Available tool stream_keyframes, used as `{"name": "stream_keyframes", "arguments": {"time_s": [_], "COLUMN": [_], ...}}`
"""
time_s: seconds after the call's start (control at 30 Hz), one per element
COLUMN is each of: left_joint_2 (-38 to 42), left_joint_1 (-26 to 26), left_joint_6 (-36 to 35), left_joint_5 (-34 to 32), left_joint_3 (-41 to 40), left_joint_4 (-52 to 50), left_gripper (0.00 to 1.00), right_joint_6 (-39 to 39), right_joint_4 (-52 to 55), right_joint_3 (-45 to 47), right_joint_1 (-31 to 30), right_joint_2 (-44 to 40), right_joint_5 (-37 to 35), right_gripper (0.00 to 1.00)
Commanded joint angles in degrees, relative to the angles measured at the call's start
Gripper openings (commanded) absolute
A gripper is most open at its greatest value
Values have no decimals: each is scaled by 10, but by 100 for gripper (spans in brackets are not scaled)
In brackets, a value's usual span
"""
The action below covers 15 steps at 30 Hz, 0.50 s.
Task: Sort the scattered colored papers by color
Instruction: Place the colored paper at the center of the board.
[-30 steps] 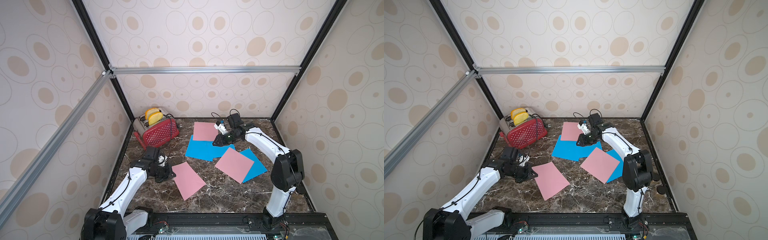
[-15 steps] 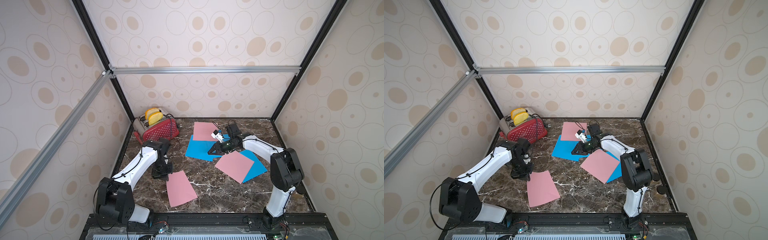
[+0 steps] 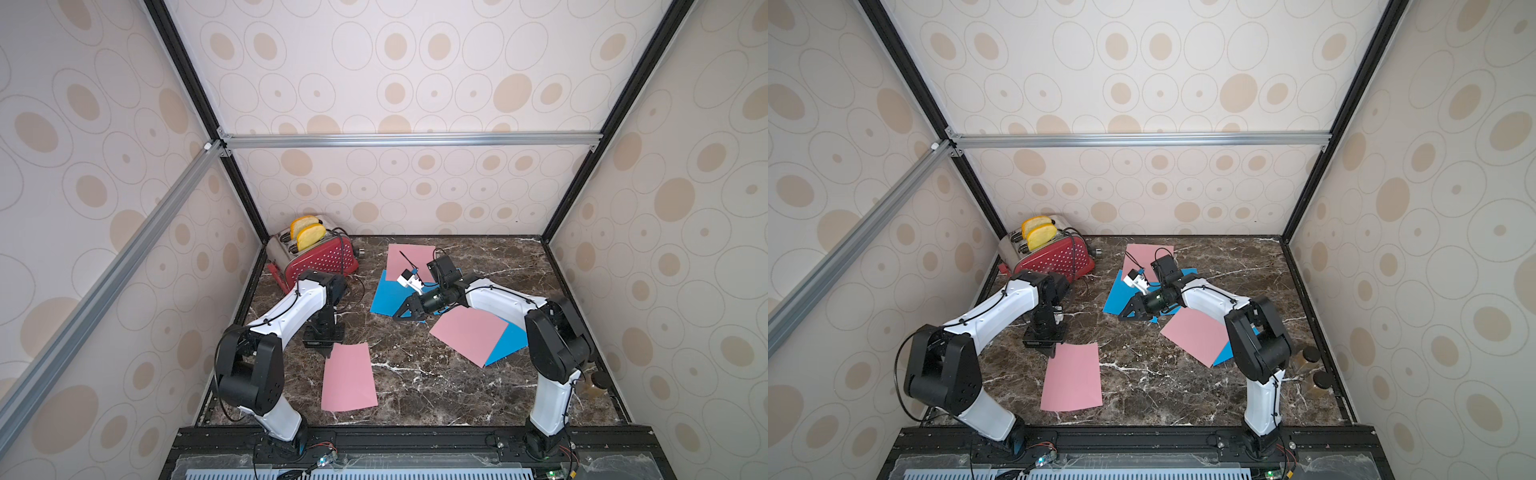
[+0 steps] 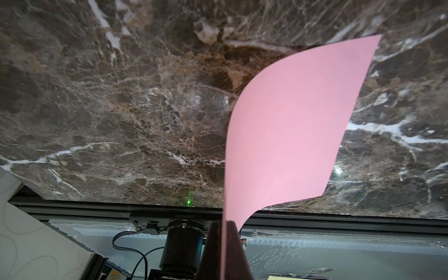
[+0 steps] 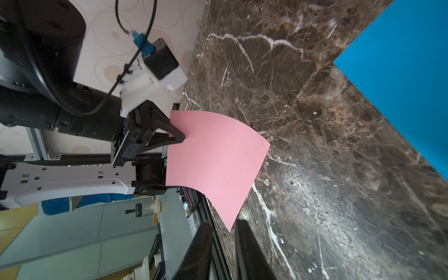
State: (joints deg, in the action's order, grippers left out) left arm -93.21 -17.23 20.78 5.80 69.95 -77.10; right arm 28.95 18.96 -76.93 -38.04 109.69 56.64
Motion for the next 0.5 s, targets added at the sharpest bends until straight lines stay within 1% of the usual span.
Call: {"name": "stream_keyframes", "arguments": {"time_s": [0.0,0.07,0.17,0.3,0.47], "left_joint_2": [-12,-19,-29,-47,-62], "left_joint_1": [-4,-4,-4,-4,-4], "left_joint_6": [-23,-30,-38,-47,-51], "left_joint_5": [-24,-26,-38,-46,-42], "left_joint_3": [26,32,43,56,65], "left_joint_4": [0,3,8,8,12], "left_gripper": [0,0,0,0,0], "right_joint_6": [-3,-6,-6,2,-12], "right_joint_4": [0,2,3,7,43], "right_joint_3": [-9,-10,-18,-46,-89], "right_joint_1": [-15,-23,-37,-55,-78], "right_joint_2": [22,31,58,90,126], "right_joint_5": [26,25,32,42,31], "right_gripper": [21,20,10,0,0]}}
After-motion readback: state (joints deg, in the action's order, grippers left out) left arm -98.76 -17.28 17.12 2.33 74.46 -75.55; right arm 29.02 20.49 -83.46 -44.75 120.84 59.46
